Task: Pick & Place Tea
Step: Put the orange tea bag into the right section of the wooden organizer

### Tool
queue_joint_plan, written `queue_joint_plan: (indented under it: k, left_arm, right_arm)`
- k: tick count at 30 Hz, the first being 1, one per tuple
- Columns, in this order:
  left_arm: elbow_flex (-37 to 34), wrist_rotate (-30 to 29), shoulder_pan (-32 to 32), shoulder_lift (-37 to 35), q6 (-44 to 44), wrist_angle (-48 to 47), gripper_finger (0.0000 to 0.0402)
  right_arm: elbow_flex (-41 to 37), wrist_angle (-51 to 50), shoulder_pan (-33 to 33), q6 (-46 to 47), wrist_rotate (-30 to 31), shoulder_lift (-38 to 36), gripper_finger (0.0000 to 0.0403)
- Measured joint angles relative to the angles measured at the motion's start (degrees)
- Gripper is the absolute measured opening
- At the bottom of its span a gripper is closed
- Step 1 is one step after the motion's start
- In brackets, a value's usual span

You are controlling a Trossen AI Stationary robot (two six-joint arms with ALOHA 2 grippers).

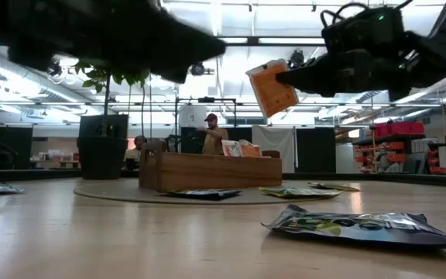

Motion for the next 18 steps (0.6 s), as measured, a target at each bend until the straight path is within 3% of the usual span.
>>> queue_joint_plan:
  k: [7, 18]
  left_arm:
    - [-4.5, -0.7, -2.0, -0.2, 1.5, 7.2, 0.0006]
    - [-12.8, -2.4, -2.4, -0.2, -0.4, 21.7, 0.0008]
  right_arm:
    - [1.2, 3.6, -6.7, 1.7, -11.3, 4.0, 0.0]
    - [12.4, -9.2, -12.1, -1.8, -12.5, 15.3, 0.0]
